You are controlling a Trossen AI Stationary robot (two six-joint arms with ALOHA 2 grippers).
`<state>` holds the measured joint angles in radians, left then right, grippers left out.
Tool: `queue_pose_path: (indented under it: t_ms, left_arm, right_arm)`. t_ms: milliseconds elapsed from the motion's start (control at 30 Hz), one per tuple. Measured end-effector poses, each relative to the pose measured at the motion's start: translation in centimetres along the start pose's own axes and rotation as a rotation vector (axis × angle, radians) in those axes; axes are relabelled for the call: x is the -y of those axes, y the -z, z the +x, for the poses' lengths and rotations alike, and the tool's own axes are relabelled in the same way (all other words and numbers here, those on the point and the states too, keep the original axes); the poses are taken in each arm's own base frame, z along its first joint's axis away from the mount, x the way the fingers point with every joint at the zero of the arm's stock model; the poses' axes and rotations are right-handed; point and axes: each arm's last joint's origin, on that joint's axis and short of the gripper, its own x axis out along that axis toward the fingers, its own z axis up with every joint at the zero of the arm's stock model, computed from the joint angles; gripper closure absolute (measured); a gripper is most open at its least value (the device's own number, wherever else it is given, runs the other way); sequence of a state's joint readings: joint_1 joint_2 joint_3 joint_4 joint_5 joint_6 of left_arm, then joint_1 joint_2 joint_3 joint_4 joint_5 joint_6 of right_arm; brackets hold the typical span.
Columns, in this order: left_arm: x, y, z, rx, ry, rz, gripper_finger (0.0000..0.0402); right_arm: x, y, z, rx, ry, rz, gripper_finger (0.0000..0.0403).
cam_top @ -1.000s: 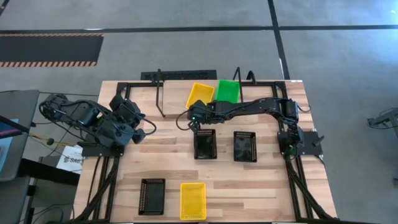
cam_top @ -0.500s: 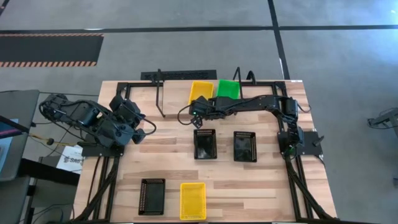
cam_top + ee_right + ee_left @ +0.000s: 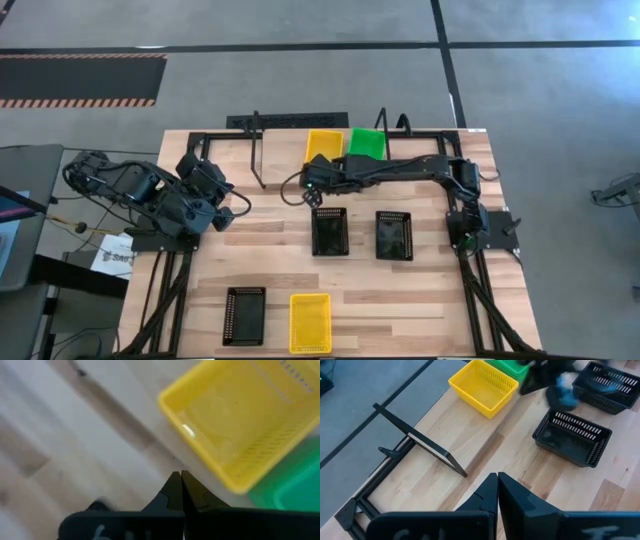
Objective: Stack baskets on shelf by color
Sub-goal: Stack the right yellow bin on the yellow bin on the shelf, then put the right black bin on the shelf
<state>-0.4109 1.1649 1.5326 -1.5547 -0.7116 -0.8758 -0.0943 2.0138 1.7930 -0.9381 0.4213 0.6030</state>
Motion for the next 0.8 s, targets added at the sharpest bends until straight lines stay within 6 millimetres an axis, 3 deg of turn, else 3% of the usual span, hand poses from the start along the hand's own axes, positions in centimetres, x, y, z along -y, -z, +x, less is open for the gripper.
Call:
queue_pose_path:
  t_ms: [100,267,400,467,800]
  left_arm:
    - [0.0,0.0,0.0,0.0,0.0,0.0,0.0401]
    - [0.0,0.0,0.0,0.0,0.0,0.001,0.0401]
    - [0.0,0.0,0.0,-0.001,-0.002,0.002,0.0401]
    - [0.0,0.0,0.0,-0.002,-0.003,0.003,0.0401]
    - [0.0,0.0,0.0,-0.001,-0.002,0.002,0.0401]
  right_arm:
    - [-0.5,0.6,-3.2,-0.082,0.039,-0.024,0.0402]
    - [-0.4,3.3,-8.1,-0.264,0.192,0.056,0.0402]
    - [-1.3,4.8,-10.6,-0.284,0.067,0.065,0.0394]
    - [-1.4,5.8,-11.5,-0.317,0.078,0.108,0.0386]
    - [-2.9,11.3,-11.1,-0.449,0.148,0.197,0.0339]
